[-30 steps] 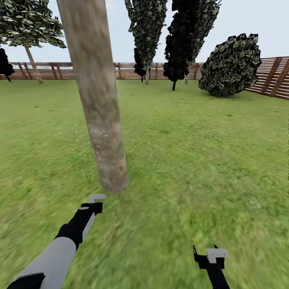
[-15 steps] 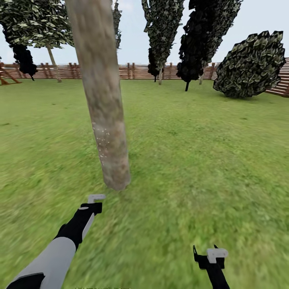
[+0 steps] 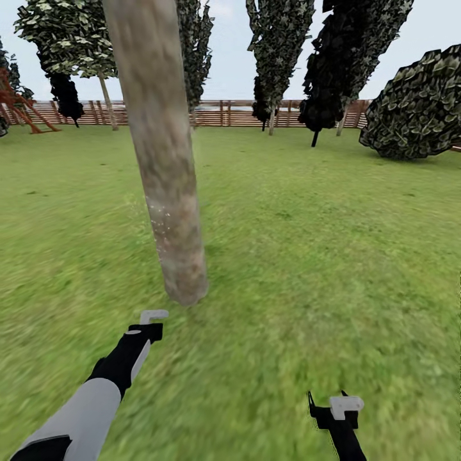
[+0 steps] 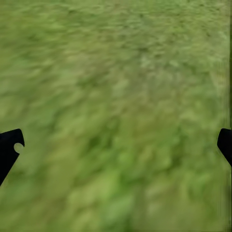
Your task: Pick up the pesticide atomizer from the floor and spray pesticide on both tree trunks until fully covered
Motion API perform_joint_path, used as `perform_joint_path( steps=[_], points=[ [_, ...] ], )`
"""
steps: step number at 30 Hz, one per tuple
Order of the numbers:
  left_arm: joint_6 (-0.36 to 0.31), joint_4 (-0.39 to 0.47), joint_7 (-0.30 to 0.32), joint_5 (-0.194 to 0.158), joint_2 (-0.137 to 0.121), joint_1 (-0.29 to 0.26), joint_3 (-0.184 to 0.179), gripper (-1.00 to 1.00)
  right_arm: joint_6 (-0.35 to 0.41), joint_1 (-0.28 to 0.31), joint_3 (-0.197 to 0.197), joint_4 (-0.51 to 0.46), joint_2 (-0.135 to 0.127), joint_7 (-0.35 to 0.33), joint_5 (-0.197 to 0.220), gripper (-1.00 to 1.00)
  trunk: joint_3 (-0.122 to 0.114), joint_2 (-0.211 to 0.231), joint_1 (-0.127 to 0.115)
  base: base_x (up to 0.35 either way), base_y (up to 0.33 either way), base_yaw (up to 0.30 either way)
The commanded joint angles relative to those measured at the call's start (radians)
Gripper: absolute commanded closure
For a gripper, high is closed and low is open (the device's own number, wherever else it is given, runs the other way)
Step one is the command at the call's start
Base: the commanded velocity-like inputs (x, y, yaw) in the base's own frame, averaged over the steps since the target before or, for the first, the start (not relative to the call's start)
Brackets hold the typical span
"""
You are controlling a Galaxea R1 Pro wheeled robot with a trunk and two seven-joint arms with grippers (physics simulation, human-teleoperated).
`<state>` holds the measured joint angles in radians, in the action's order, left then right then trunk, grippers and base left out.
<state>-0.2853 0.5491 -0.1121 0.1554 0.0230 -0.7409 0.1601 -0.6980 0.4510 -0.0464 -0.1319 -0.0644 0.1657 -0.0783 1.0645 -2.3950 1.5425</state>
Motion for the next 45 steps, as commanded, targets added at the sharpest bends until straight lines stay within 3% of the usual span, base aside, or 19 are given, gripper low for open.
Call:
perform_joint_path(
  steps=[1, 8, 27, 45],
  points=[
    [0.000, 0.000, 0.000, 0.000, 0.000, 0.000, 0.000, 1.00, 0.000, 0.000, 0.000, 0.000, 0.000, 0.000, 0.000, -1.00, 0.000, 0.000, 0.000, 0.147, -0.270, 0.001],
    [0.000, 0.000, 0.000, 0.001, 0.000, 0.000, -0.001, 1.00, 0.000, 0.000, -0.001, 0.000, 0.000, 0.000, 0.000, -1.00, 0.000, 0.000, 0.000, 0.146, -0.270, 0.041],
    [-0.001, 0.000, 0.000, 0.001, 0.000, 0.001, -0.001, 1.00, 0.000, 0.000, 0.000, 0.000, 0.001, 0.000, 0.000, -1.00, 0.000, 0.000, 0.000, 0.051, -0.271, 0.265],
    [0.006, -0.003, -0.007, -0.002, -0.003, 0.001, 0.005, 1.00, 0.000, 0.000, 0.000, 0.000, 0.008, 0.003, 0.000, -1.00, 0.000, 0.000, 0.000, 0.046, -0.240, 0.059]
  ],
)
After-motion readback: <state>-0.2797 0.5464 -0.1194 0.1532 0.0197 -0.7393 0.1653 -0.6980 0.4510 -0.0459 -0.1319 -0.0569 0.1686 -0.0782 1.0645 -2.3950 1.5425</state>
